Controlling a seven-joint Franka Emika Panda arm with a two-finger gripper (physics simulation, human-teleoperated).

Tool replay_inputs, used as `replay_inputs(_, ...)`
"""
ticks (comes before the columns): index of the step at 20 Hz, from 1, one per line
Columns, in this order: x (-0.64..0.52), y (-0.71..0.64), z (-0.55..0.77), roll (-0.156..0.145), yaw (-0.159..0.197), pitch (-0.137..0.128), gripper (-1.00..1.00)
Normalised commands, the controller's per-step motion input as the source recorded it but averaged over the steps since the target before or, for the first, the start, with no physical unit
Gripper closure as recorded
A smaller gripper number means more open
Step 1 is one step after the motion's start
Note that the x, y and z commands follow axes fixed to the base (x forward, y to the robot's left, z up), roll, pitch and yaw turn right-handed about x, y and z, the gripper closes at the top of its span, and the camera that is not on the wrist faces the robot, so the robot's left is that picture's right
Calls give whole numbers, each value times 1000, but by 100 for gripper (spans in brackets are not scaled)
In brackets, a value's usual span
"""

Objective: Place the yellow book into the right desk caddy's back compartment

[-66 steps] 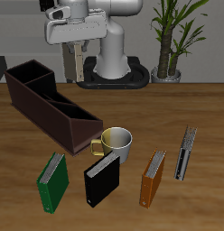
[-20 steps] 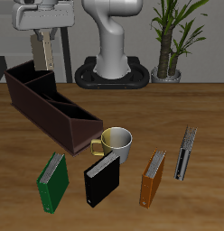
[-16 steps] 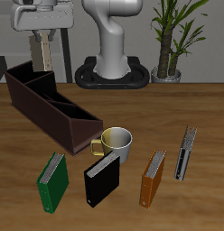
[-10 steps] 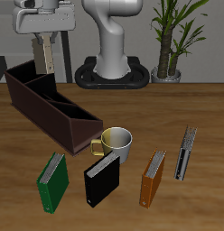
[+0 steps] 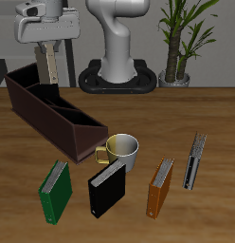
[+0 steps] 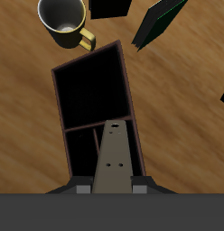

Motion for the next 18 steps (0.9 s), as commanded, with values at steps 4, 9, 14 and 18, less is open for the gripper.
replay_inputs(4, -5, -33, -206, -1, 6, 28, 100)
replay_inputs(9, 51, -47, -155, -19, -11, 23, 100)
replay_inputs(14, 117, -98, -242, -22, -13, 38, 100)
replay_inputs(18, 16, -79, -133, -22, -28, 26, 100)
